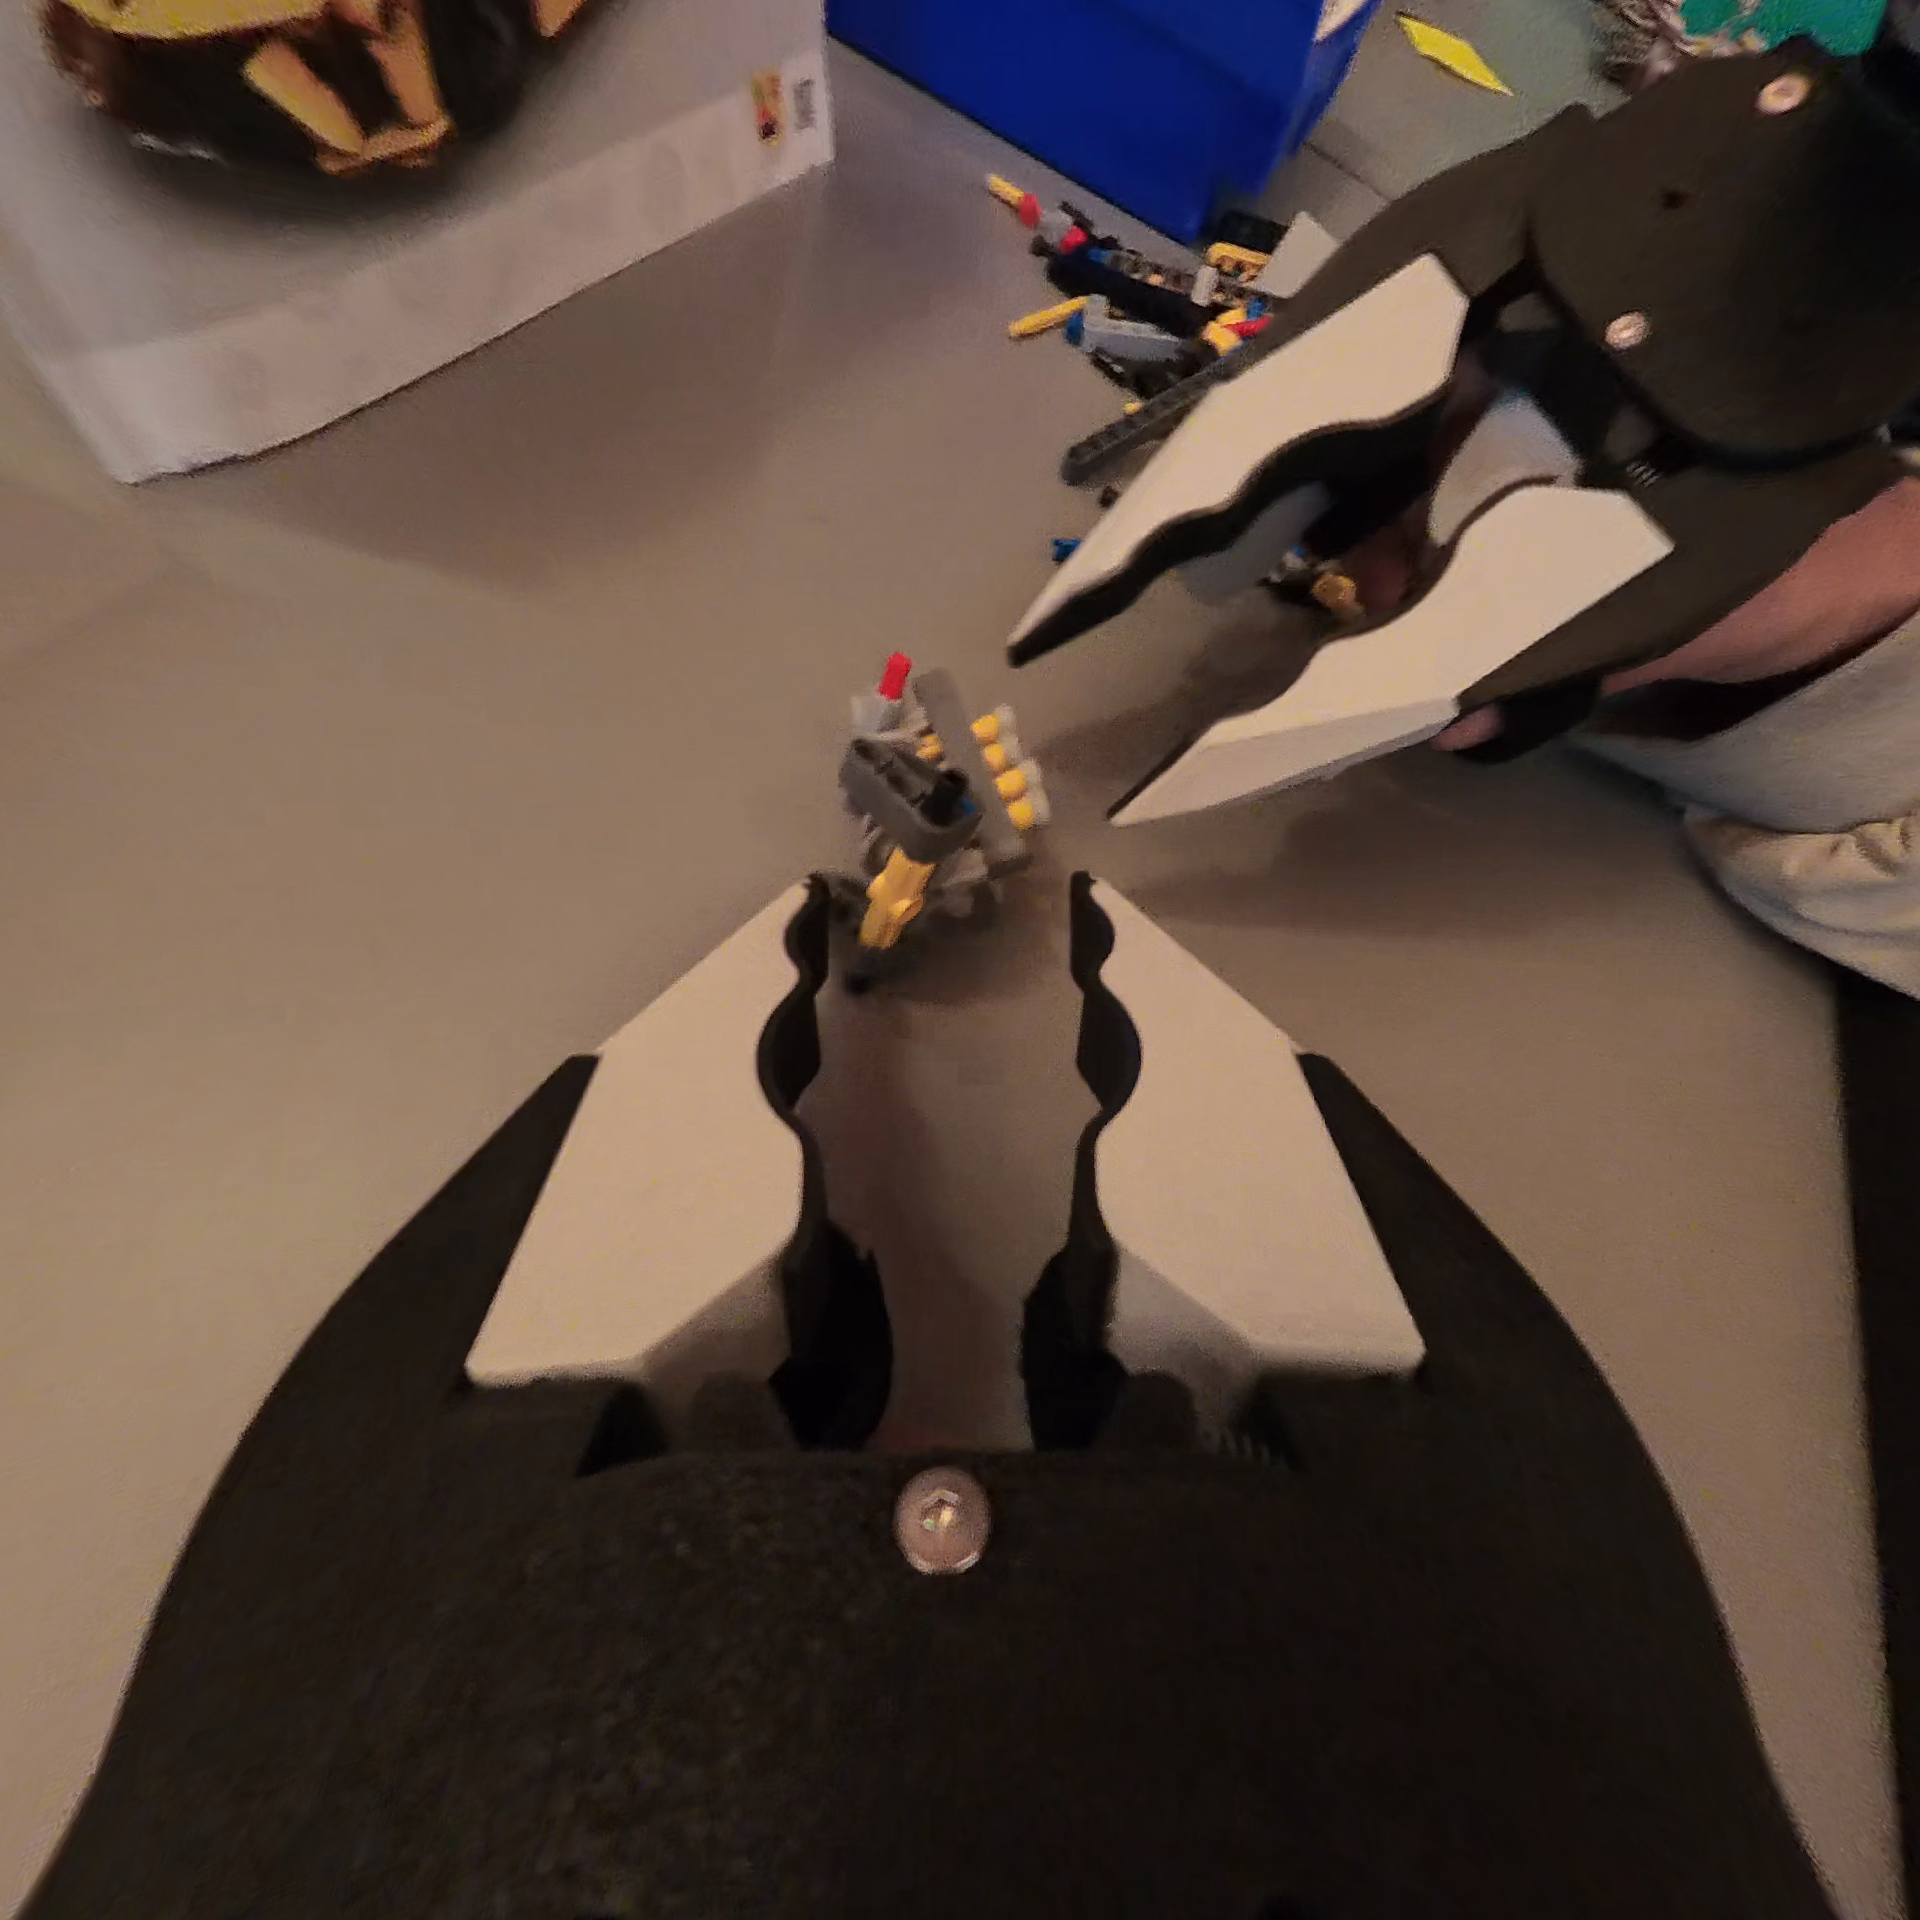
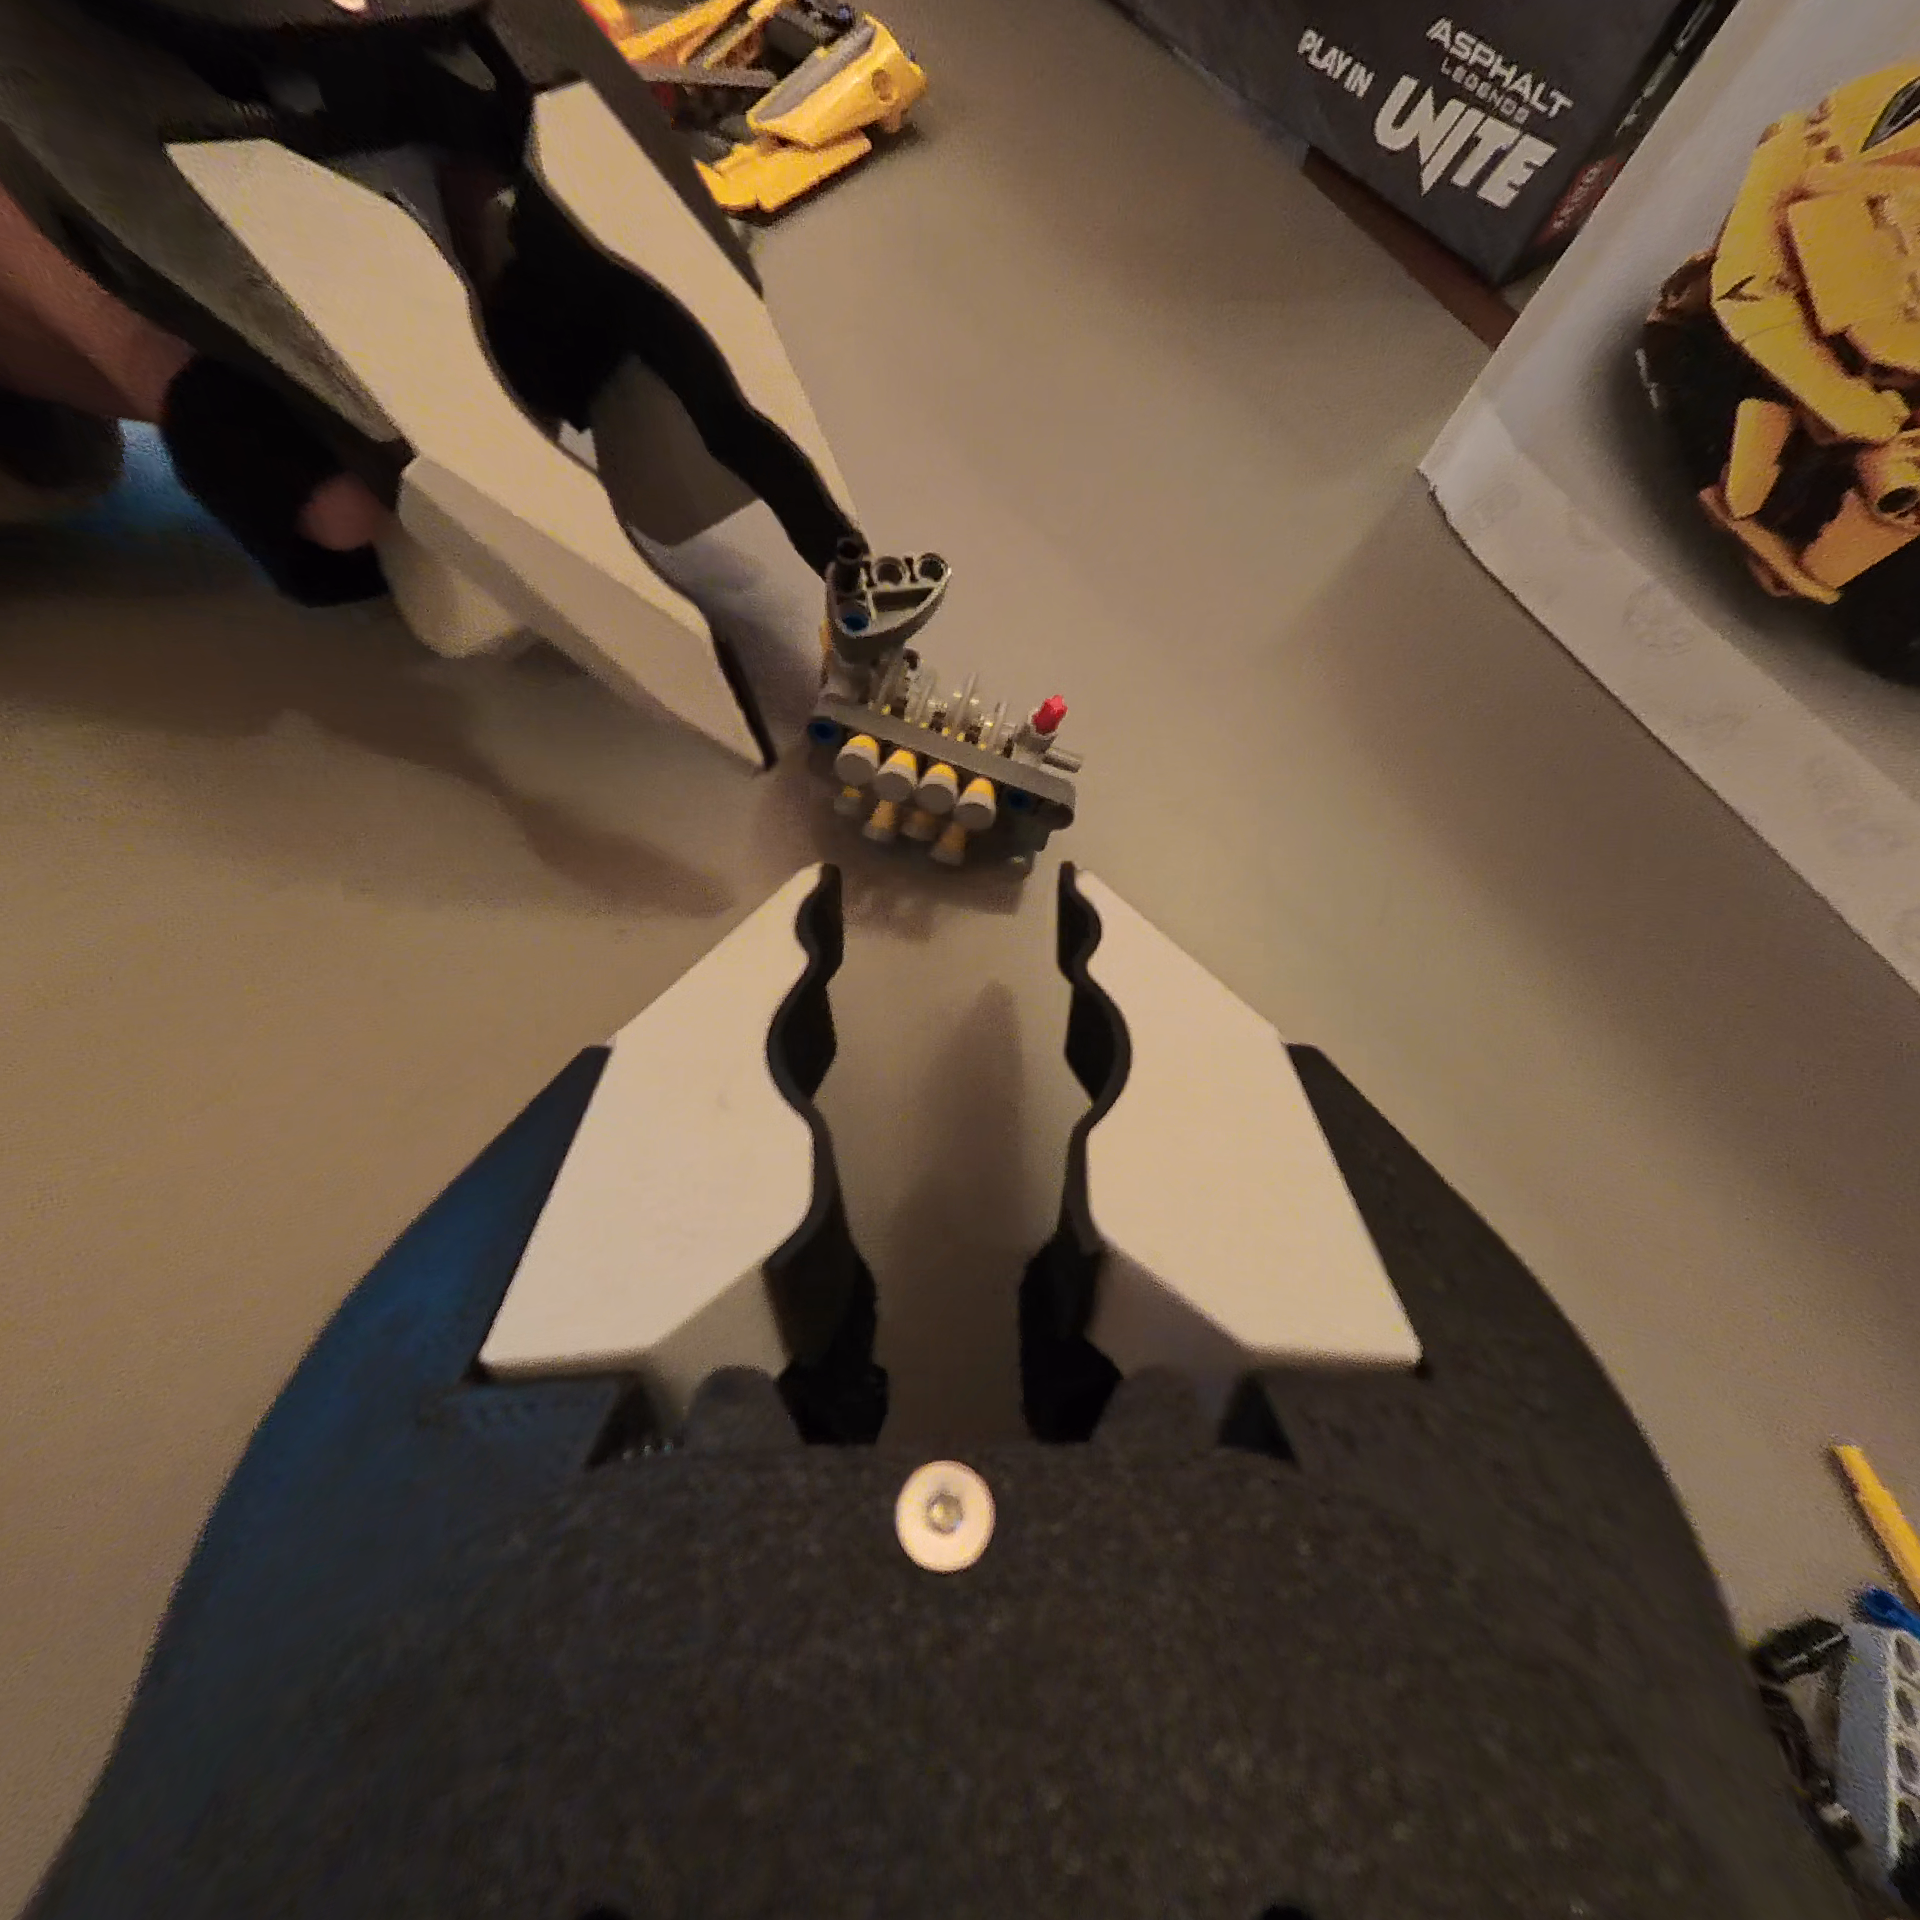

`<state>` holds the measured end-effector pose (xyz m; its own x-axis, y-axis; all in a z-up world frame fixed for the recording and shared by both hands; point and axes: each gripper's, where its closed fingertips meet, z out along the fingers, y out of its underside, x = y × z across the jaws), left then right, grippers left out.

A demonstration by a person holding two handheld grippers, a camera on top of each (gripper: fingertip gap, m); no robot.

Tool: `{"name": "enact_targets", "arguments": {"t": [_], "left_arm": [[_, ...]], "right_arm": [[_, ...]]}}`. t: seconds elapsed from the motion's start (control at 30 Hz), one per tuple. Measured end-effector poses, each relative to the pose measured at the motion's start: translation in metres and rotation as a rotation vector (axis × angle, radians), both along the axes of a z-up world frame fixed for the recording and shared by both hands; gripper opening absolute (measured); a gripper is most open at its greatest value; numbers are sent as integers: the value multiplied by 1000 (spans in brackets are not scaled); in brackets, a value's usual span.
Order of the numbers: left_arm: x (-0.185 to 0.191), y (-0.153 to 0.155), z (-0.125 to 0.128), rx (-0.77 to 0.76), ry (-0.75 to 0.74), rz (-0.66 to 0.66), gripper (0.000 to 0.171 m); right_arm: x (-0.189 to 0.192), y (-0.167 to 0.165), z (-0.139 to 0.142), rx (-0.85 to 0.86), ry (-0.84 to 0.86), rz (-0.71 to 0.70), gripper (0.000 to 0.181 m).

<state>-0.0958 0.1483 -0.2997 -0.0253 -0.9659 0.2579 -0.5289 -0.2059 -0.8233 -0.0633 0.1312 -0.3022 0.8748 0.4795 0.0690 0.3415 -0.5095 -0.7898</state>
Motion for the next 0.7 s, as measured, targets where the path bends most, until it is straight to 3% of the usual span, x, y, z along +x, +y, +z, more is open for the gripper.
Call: {"name": "enact_targets", "arguments": {"t": [0.1,0.13,0.2,0.37,0.47,0.57,0.7], "left_arm": [[7,-4,-5,85,27,-36,44],[8,-4,-7,105,43,-41,33],[7,-6,-6,100,46,-49,32],[-9,-25,17,-178,1,-119,22],[-22,-38,24,-188,-14,-212,22],[-31,-52,23,-146,3,-292,22],[-36,-62,24,-138,2,-349,22]], "right_arm": [[-11,4,-2,25,-8,7,41],[-14,4,-3,32,-24,16,40],[-10,7,-4,66,-123,4,33],[-19,-5,22,253,-347,97,24],[-39,-20,31,315,-403,216,18],[-61,-34,37,327,-319,329,6],[-70,-44,37,268,-197,378,0]]}}
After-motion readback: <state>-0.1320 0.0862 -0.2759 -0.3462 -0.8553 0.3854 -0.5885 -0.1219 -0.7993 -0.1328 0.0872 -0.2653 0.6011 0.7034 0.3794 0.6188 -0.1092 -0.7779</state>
